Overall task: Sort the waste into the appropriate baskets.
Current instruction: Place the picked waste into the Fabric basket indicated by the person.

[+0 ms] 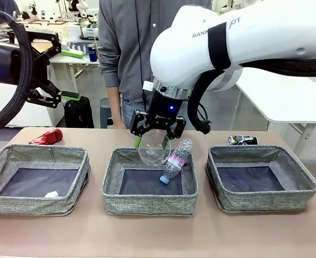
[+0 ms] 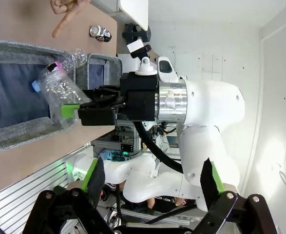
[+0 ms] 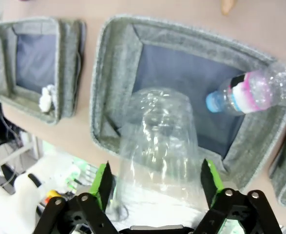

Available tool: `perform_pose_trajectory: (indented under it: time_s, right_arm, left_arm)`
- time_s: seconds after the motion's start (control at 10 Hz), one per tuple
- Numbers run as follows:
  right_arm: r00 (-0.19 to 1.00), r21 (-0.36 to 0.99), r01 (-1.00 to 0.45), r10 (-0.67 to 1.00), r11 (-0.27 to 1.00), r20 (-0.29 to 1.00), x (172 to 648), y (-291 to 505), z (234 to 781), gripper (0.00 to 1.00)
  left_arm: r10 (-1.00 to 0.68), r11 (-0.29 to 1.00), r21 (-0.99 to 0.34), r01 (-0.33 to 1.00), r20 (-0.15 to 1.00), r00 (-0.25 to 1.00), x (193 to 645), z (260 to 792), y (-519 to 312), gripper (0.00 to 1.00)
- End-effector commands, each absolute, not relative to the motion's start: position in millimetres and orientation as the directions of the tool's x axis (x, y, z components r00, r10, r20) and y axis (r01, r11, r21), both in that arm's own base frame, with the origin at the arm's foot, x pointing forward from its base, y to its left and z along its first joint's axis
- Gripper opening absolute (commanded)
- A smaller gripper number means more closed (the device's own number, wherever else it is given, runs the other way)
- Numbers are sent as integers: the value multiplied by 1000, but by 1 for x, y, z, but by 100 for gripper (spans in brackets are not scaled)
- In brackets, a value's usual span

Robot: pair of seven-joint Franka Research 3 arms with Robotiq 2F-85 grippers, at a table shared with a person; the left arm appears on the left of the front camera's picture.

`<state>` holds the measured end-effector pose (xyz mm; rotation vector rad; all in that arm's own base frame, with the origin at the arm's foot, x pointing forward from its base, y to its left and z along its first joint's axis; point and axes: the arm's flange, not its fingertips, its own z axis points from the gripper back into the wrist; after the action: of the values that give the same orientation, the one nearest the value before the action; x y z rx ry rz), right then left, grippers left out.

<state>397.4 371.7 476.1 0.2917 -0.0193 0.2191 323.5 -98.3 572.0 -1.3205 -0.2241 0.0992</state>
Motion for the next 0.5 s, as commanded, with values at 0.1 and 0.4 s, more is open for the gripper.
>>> perform_pose_trajectory:
  time_s: [0.1,0.4]
  right_arm:
    - [981,279,-195,184,940,65,394,361,473,100]
    - [985,281,-171,163,944,49,396,358,471,100]
  left_arm:
    - [199,241,-969,47,97,975,322,573,-99,100]
    - [199,241,-969,47,97,975,322,573,-99,100]
